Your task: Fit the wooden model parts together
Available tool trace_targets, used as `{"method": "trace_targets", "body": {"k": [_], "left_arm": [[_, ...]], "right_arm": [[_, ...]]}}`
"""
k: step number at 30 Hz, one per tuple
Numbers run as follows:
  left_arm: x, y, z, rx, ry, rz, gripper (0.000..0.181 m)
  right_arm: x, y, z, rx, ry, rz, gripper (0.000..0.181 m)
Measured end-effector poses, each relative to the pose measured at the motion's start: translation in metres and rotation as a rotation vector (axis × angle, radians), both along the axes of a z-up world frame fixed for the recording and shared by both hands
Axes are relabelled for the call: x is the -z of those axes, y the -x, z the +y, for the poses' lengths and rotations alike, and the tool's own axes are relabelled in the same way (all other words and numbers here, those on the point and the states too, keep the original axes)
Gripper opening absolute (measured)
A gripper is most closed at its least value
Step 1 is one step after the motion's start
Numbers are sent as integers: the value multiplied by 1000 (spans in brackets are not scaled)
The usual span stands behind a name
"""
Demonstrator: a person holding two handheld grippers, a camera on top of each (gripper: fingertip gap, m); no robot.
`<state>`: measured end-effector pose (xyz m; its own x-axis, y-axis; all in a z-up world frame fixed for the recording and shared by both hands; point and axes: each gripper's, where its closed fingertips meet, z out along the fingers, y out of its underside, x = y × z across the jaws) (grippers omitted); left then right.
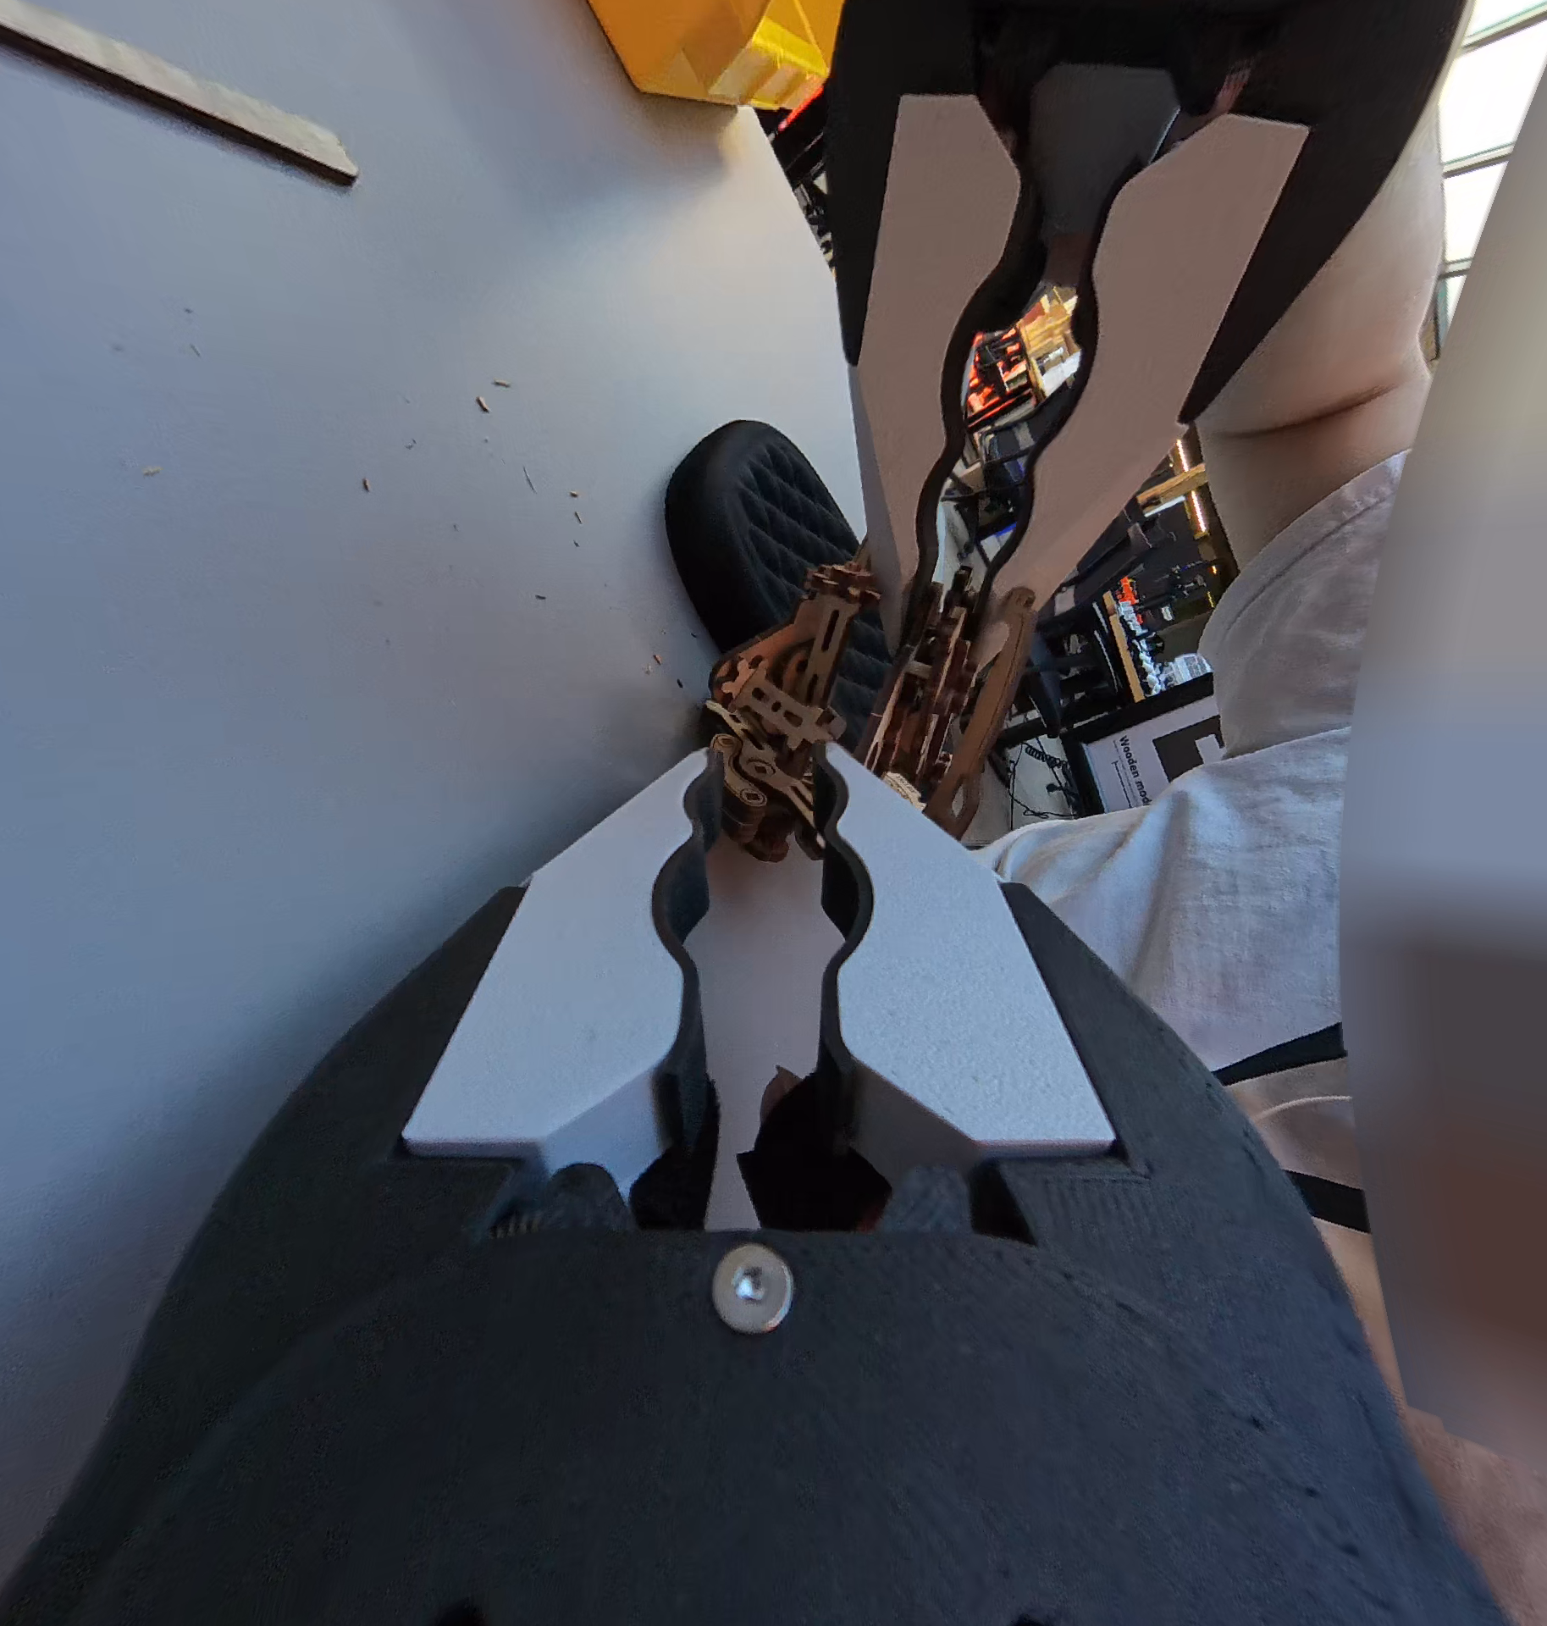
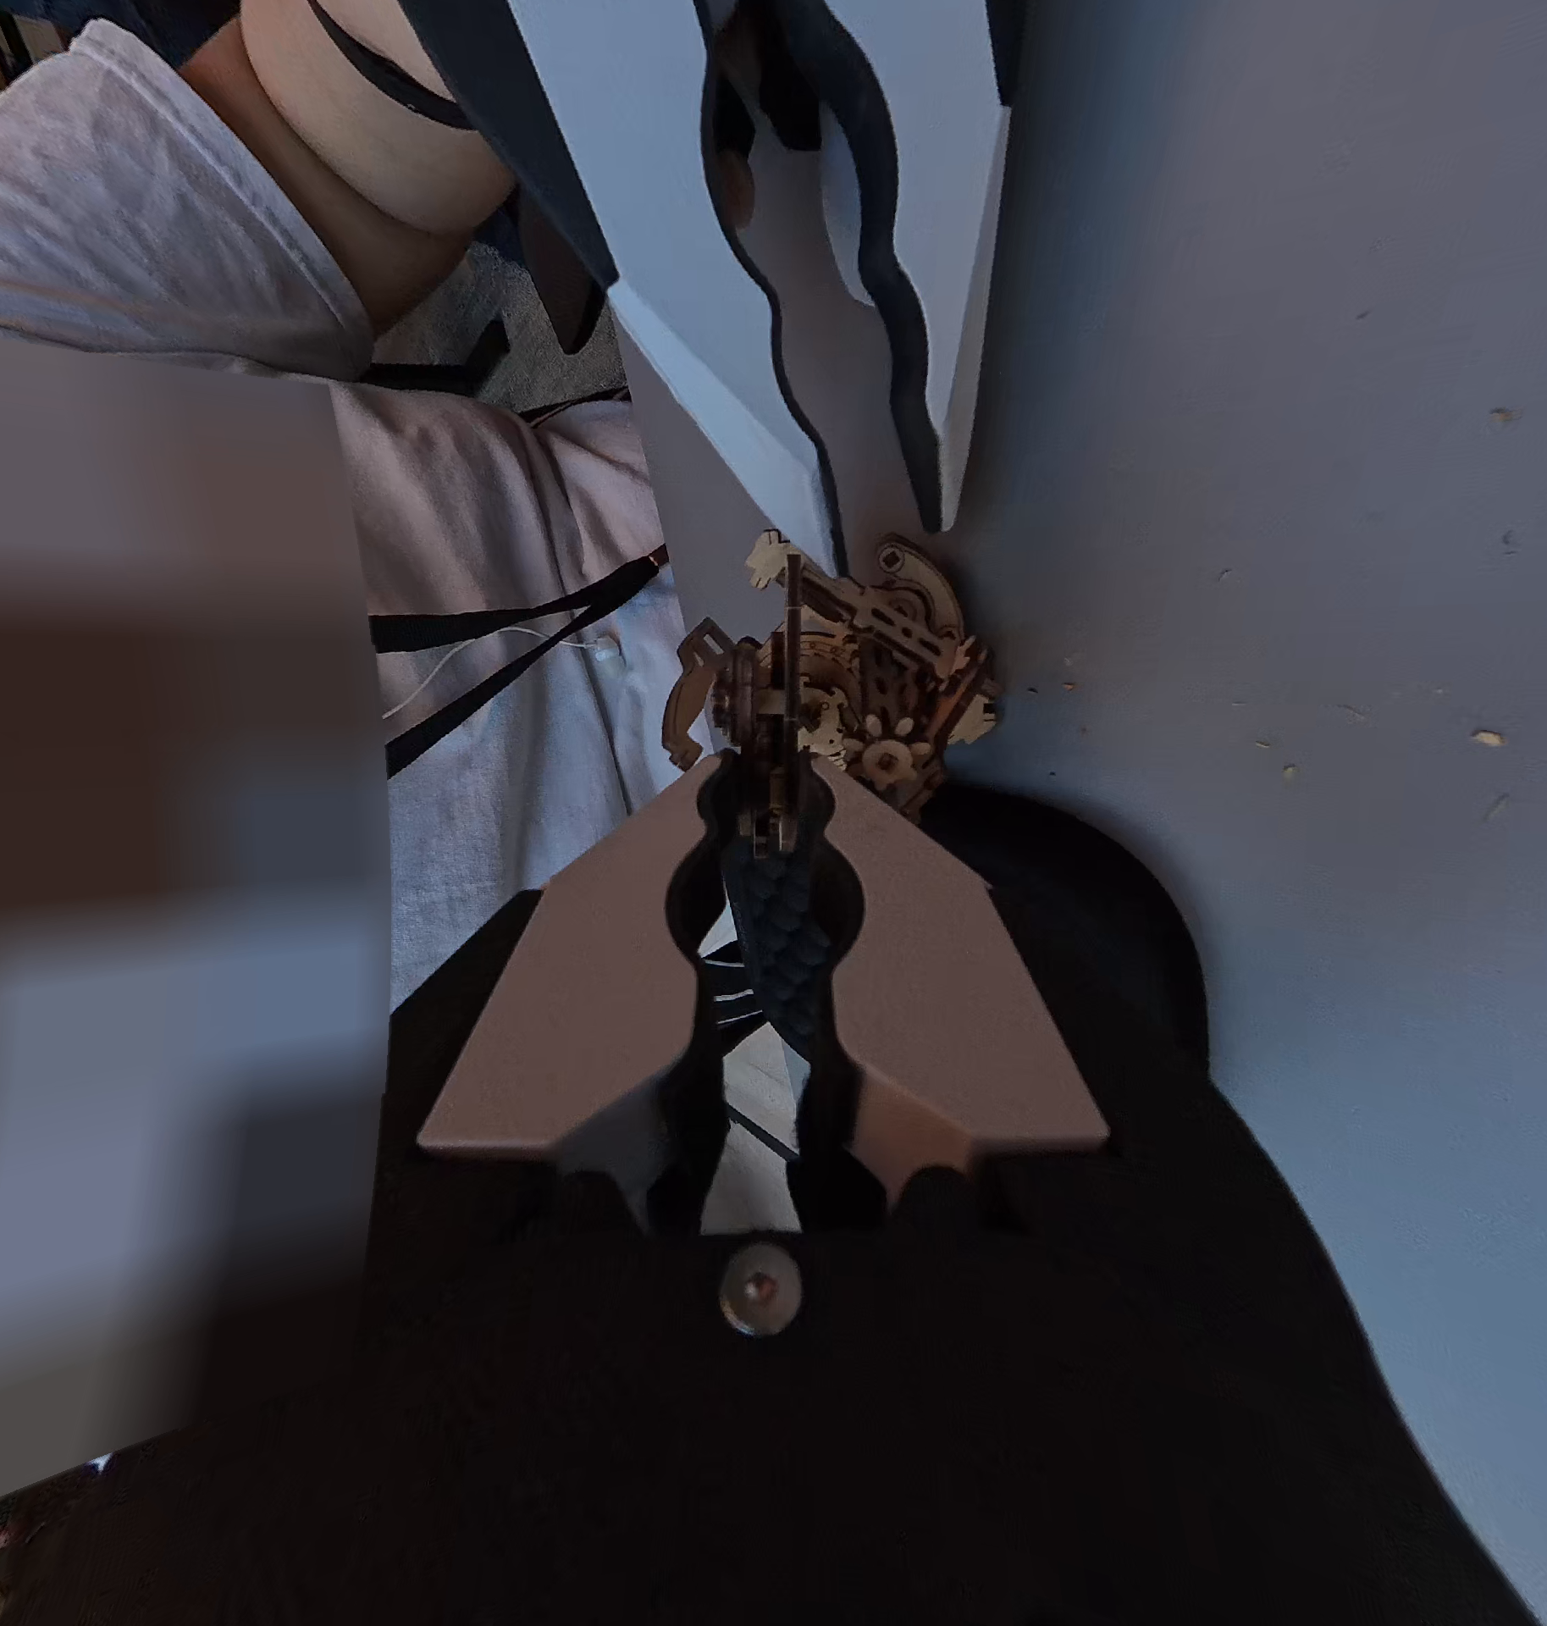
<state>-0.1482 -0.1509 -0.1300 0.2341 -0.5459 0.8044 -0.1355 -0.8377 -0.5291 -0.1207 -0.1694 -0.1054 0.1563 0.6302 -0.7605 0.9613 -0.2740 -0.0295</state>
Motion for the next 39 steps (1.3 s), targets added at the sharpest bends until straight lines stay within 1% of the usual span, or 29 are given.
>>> {"method": "trace_targets", "body": {"k": [1,5,10,12,14,16,18,21,25,30,32,34,36,39], "left_arm": [[-2,0,1,-5,-8,-8,18],[-3,0,3,-4,1,-29,17],[-9,-1,10,-30,119,-135,10],[-3,0,14,-44,150,-112,6],[1,1,14,-43,143,-78,3],[6,-1,8,-8,120,-19,4],[7,-4,2,29,91,4,5],[6,-8,-3,56,54,7,6],[2,-8,-3,60,41,-19,5],[-1,-5,1,22,80,-62,8],[-1,-4,2,6,92,-63,12],[-4,0,2,-12,82,-77,24],[-12,5,3,-46,49,-100,27],[-22,13,-3,-68,-96,-70,32]], "right_arm": [[0,0,0,2,0,1,10],[0,0,0,7,3,5,10],[1,1,1,19,-2,3,10],[1,0,1,18,-10,7,11],[1,1,1,26,-16,8,11],[1,1,1,31,-18,8,11],[1,1,1,32,-20,7,11],[1,0,2,32,-23,2,11],[1,0,1,68,4,-16,11],[6,-4,2,89,6,-57,11],[6,-3,1,110,13,-67,11],[4,-2,-1,126,18,-71,11],[5,-2,0,144,10,-84,11],[5,-1,-2,163,25,-96,11]]}}
